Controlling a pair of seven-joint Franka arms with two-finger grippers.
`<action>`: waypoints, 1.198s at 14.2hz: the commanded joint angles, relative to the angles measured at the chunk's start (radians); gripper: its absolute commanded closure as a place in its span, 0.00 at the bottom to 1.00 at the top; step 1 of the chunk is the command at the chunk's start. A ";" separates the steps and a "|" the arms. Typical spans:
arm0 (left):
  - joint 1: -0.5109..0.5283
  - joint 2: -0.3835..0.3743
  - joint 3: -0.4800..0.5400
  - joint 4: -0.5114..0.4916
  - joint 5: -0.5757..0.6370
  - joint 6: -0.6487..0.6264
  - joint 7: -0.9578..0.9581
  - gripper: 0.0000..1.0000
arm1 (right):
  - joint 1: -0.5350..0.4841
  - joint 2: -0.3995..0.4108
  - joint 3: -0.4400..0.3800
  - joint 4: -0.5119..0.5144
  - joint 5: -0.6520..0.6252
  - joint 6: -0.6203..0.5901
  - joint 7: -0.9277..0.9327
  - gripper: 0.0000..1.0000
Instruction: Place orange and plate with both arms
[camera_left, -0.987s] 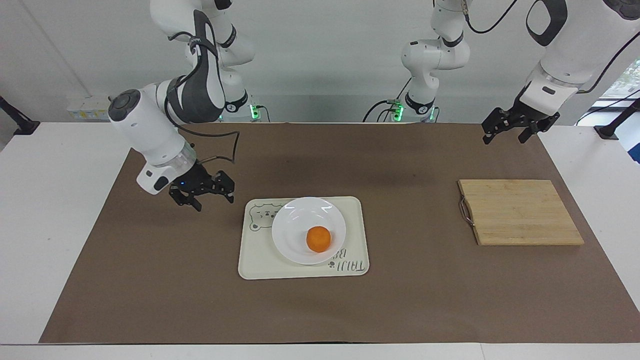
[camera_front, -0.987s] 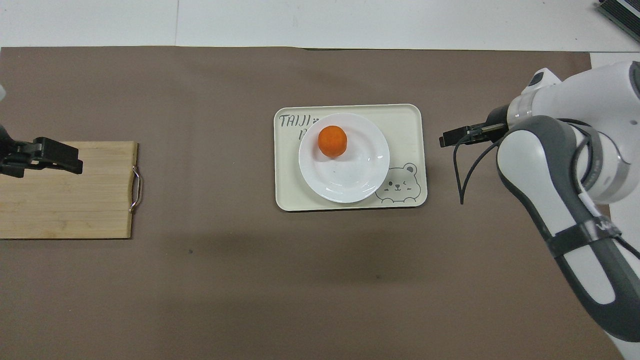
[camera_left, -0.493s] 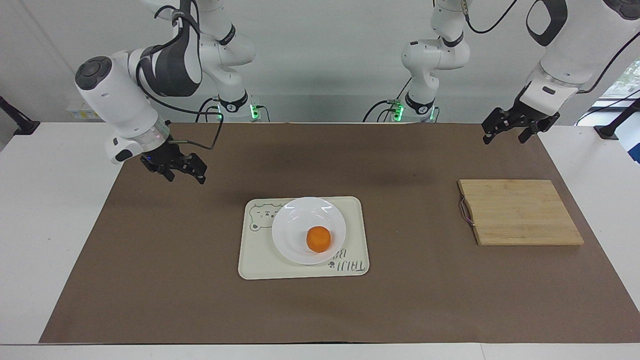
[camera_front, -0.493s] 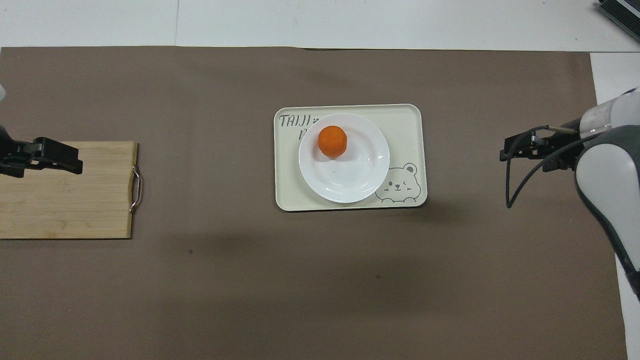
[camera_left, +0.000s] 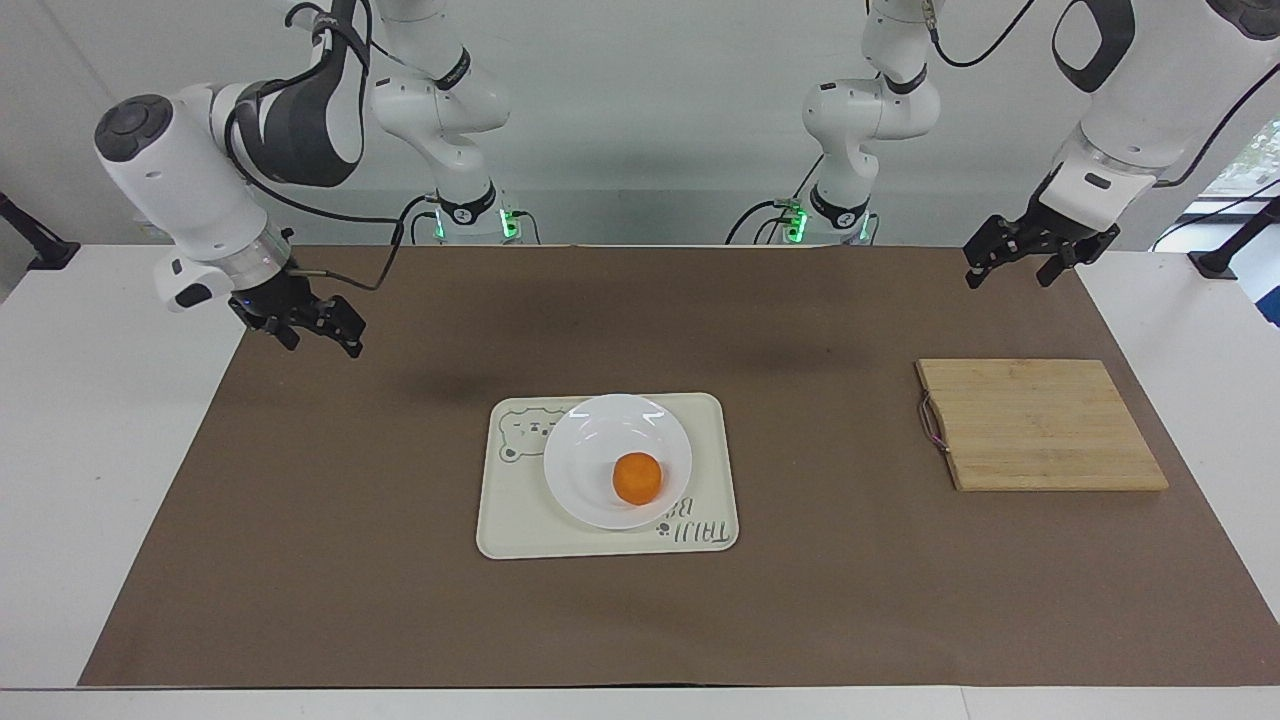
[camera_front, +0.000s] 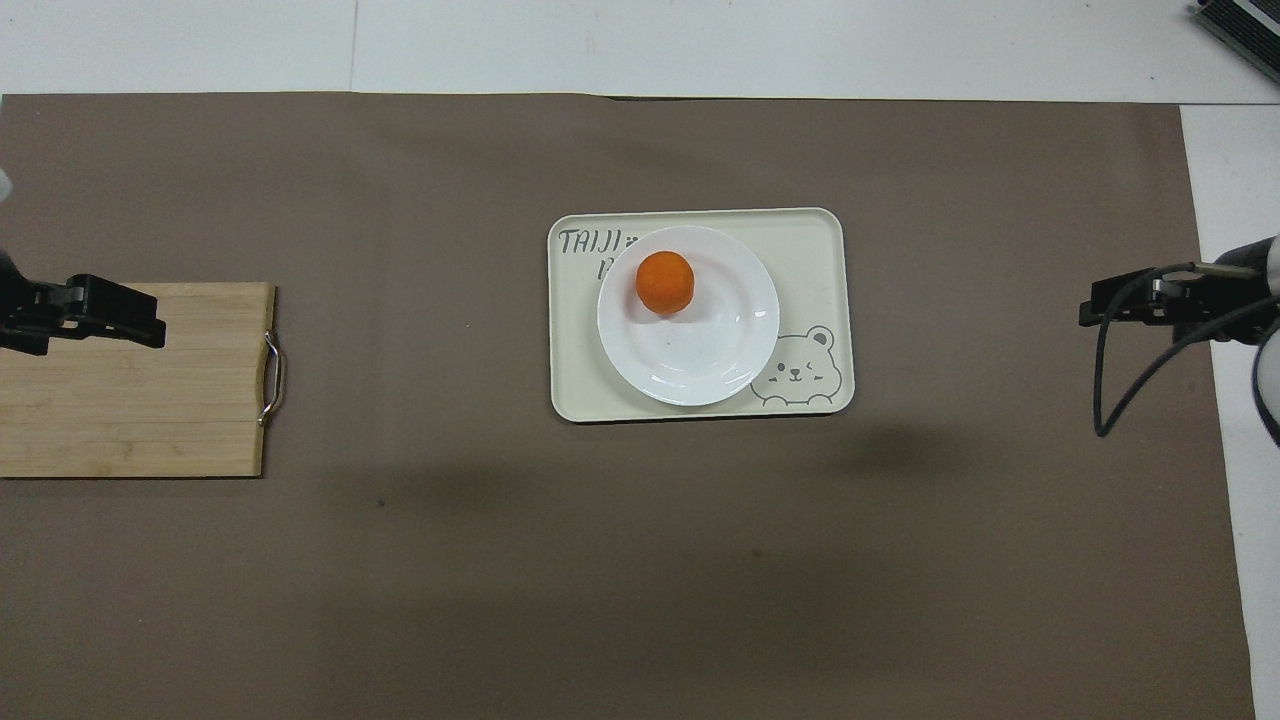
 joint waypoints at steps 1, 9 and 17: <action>0.003 -0.009 0.000 -0.008 0.010 0.005 0.010 0.00 | 0.006 -0.053 0.021 0.071 -0.038 -0.124 -0.008 0.00; 0.002 -0.009 0.000 -0.008 0.010 0.005 0.010 0.00 | 0.080 -0.087 0.028 0.166 -0.112 -0.246 -0.011 0.00; 0.002 -0.009 0.000 -0.008 0.010 0.005 0.010 0.00 | 0.069 -0.114 0.027 0.119 -0.092 -0.251 -0.017 0.00</action>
